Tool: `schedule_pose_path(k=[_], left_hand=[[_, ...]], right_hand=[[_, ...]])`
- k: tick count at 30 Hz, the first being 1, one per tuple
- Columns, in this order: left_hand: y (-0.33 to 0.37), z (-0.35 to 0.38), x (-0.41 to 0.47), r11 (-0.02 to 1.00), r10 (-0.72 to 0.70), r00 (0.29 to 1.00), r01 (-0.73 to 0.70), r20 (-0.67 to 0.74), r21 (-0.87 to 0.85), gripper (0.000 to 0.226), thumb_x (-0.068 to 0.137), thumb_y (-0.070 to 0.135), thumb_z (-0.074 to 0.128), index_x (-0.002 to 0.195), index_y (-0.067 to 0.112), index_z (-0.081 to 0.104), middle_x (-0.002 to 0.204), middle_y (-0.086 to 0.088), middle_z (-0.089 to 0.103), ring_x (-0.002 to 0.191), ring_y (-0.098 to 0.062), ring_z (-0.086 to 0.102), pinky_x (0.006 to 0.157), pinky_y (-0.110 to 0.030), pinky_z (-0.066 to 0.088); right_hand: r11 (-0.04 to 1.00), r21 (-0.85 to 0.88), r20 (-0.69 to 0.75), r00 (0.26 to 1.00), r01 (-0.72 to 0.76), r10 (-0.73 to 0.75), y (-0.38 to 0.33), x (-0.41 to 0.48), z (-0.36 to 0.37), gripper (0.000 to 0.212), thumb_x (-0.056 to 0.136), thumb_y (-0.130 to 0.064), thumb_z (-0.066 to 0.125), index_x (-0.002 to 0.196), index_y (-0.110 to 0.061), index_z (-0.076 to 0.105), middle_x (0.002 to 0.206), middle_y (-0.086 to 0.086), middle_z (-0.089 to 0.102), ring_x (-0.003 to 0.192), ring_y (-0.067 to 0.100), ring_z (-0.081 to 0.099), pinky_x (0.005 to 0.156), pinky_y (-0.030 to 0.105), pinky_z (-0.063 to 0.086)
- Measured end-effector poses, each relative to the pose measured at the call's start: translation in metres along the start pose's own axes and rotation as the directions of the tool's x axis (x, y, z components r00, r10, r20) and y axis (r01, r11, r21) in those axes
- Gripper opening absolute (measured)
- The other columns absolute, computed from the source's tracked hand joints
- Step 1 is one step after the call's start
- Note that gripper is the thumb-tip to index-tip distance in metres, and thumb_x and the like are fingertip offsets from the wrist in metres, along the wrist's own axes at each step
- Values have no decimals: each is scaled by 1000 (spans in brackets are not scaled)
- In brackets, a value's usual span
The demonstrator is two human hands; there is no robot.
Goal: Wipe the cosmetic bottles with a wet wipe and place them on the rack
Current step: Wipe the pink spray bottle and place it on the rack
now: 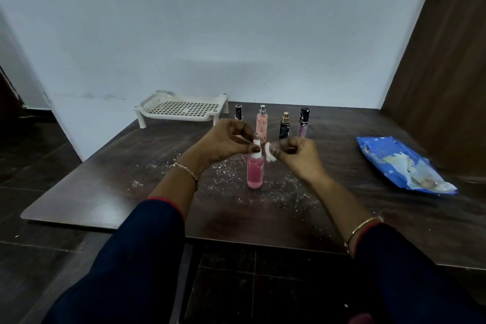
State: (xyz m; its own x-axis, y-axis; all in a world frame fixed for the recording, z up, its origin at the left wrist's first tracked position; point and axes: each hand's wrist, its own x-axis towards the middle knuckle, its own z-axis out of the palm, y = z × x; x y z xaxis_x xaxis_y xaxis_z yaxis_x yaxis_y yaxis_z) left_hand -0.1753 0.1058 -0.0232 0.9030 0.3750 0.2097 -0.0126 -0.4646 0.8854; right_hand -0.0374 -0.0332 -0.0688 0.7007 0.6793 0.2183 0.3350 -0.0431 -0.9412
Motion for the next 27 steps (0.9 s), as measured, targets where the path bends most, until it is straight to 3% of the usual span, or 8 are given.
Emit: schedule_pose_path(k=[2, 7, 10, 13, 19, 21, 23, 27], left_hand=[[0, -1, 1, 999, 8, 1000, -8, -3, 35, 26, 71, -1, 74, 95, -7, 64, 100, -23, 69, 93, -28, 67, 85, -34, 57], [6, -1, 0, 994, 9, 1000, -10, 13, 106, 18, 71, 3, 76, 86, 2, 66, 82, -6, 69, 71, -2, 65, 66, -15, 53], [7, -1, 0, 994, 2, 1000, -5, 23, 106, 18, 71, -1, 75, 86, 0, 65, 79, 0, 66, 65, 4, 62, 61, -10, 49], [6, -1, 1, 994, 10, 1000, -13, 25, 108, 18, 71, -1, 76, 83, 5, 64, 78, 1, 66, 65, 4, 62, 62, -10, 49], [1, 0, 2, 995, 22, 1000, -20, -12, 99, 21, 70, -1, 77, 88, -1, 65, 82, -8, 70, 74, -8, 68, 70, -19, 55], [0, 0, 1, 996, 23, 1000, -21, -20, 91, 23, 70, -1, 77, 90, -3, 65, 88, -17, 71, 83, -21, 70, 77, -29, 58], [0, 1, 1, 997, 15, 999, -12, -34, 76, 27, 69, -2, 77, 93, -8, 64, 93, -23, 70, 88, -30, 70, 80, -35, 58], [1, 2, 1, 996, 14, 999, -10, -49, 85, 27, 68, -1, 78, 91, -8, 65, 92, -24, 70, 87, -31, 69, 80, -35, 58]], right_hand=[[998, 59, 72, 997, -3, -1, -11, 8, 0, 13, 83, -1, 65, 93, -9, 68, 95, 4, 70, 87, 12, 64, 74, 21, 52], [973, -224, 411, 911, 61, 38, -26, 20, 6, 18, 88, 0, 57, 102, -6, 67, 101, 10, 69, 99, 22, 64, 90, 31, 51], [977, -209, 456, 887, 34, 66, -29, 17, 2, 19, 90, 2, 54, 100, -9, 67, 101, 8, 69, 99, 20, 64, 92, 30, 49], [984, -172, 381, 924, 35, 33, -27, 7, 6, 21, 90, 2, 54, 104, -6, 68, 106, 11, 70, 102, 21, 65, 93, 31, 51], [940, -320, 76, 992, 118, -99, -17, -11, 27, 21, 88, -1, 54, 98, -9, 71, 95, 7, 72, 87, 19, 66, 82, 42, 55], [907, -400, 18, 990, 132, -137, -18, -19, 30, 18, 88, -1, 55, 93, -8, 71, 88, 5, 70, 76, 14, 63, 71, 31, 54], [871, -465, -22, 981, 160, -192, -22, -28, 32, 14, 87, -3, 58, 78, -10, 67, 72, -2, 62, 62, 5, 53, 59, 18, 41], [855, -482, -96, 958, 192, -269, -22, -41, 30, 18, 84, -5, 61, 70, -15, 62, 64, -10, 52, 60, 1, 48, 55, 16, 35]])
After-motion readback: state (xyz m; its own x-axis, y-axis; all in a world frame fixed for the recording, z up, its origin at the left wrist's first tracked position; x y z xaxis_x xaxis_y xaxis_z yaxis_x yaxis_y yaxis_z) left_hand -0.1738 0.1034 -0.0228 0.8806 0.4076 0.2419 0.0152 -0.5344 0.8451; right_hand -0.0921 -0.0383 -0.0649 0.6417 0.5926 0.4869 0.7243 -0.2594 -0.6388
